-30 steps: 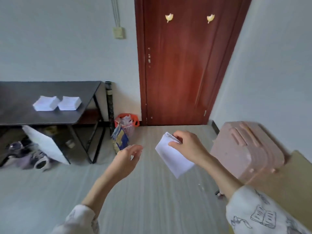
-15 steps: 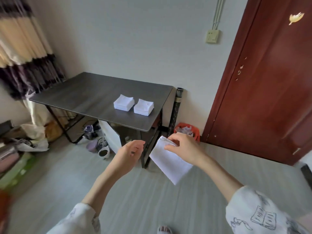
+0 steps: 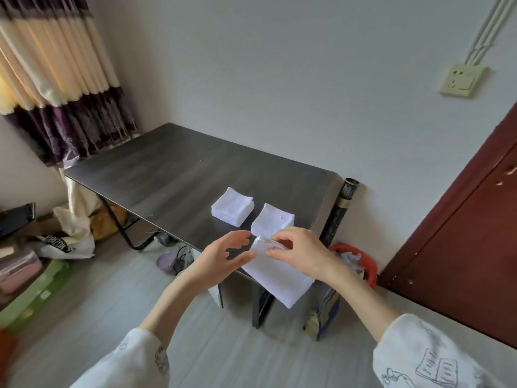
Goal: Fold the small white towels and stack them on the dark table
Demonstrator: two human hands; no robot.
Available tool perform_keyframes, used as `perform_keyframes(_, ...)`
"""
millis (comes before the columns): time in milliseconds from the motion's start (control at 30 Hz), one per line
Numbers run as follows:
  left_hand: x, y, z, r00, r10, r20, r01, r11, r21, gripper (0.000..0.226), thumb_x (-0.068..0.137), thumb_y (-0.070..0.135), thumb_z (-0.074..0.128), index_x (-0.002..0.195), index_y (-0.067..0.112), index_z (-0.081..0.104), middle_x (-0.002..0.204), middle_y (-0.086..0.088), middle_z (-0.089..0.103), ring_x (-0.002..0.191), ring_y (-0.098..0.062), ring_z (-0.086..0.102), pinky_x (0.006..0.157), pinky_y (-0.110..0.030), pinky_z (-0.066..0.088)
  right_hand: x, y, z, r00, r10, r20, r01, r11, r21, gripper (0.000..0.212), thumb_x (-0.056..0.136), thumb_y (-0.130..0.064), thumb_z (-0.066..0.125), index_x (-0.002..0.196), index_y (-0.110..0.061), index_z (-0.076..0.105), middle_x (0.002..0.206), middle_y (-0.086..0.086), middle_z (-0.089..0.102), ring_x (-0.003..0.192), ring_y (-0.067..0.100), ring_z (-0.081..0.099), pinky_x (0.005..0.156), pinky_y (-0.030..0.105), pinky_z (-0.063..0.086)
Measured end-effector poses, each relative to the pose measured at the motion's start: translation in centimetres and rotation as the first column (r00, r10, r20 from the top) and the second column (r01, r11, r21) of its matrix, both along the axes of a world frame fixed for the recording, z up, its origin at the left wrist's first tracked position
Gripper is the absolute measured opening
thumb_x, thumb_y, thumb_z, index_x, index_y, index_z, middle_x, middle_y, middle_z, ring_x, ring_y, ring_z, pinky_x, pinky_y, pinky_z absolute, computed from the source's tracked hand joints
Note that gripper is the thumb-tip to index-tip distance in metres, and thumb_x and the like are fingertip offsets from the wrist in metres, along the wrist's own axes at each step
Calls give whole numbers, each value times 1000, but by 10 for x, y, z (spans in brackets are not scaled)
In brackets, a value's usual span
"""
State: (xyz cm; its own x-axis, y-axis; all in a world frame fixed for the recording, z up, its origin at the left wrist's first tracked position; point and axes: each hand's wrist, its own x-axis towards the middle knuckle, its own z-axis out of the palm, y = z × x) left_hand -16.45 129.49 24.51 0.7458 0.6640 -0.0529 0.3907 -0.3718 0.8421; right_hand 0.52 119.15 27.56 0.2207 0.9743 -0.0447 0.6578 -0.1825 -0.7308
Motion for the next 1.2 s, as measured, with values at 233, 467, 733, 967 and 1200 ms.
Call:
perform_keyframes(233, 58, 123, -39, 992, -121, -38, 121, 993, 3, 10, 86, 35, 60, 92, 27, 63, 94, 2, 63, 82, -6, 60, 82, -28, 51, 49, 113, -41, 997, -76, -26, 74, 996, -57, 23, 83, -29, 67, 74, -9, 62, 71, -1, 53, 60, 7, 41, 60, 18, 33)
perform_keyframes(467, 108, 230, -58, 959, -279, -42, 272, 955, -121, 16, 93, 29, 50, 79, 23, 55, 75, 17, 55, 71, 0, 50, 68, -15, 40, 84, 206, -64, 968, -240, -72, 222, 955, -194, 25, 86, -36, 63, 69, -17, 59, 69, -6, 52, 61, 6, 43, 58, 21, 30)
perform_keyframes(733, 155, 275, -89, 941, -328, -88, 273, 885, -378, 20, 96, 39, 40, 86, 26, 51, 81, 3, 63, 69, -8, 55, 61, -21, 41, 129, 215, -99, 865, -394, -311, 169, 812, -559, 19, 89, -35, 59, 80, -18, 62, 87, -5, 63, 75, 7, 60, 57, 12, 43)
perform_keyframes(967, 187, 278, -129, 930, -294, -221, 154, 857, -492, 25, 97, 38, 37, 101, 17, 49, 96, 0, 59, 84, -12, 60, 67, -28, 55, 160, 207, -147, 630, -626, -458, 325, 749, -577, 4, 90, -17, 60, 89, -13, 62, 99, 4, 68, 89, 15, 65, 83, 29, 55)
perform_keyframes(1200, 220, 279, -160, 913, -266, -308, 58, 835, -547, 20, 98, 39, 33, 102, 22, 43, 105, -2, 55, 95, -19, 60, 70, -40, 59, 183, 227, -176, 561, -714, -420, 431, 685, -588, 21, 94, -31, 50, 110, -17, 50, 107, 2, 59, 95, 15, 61, 69, 28, 57)
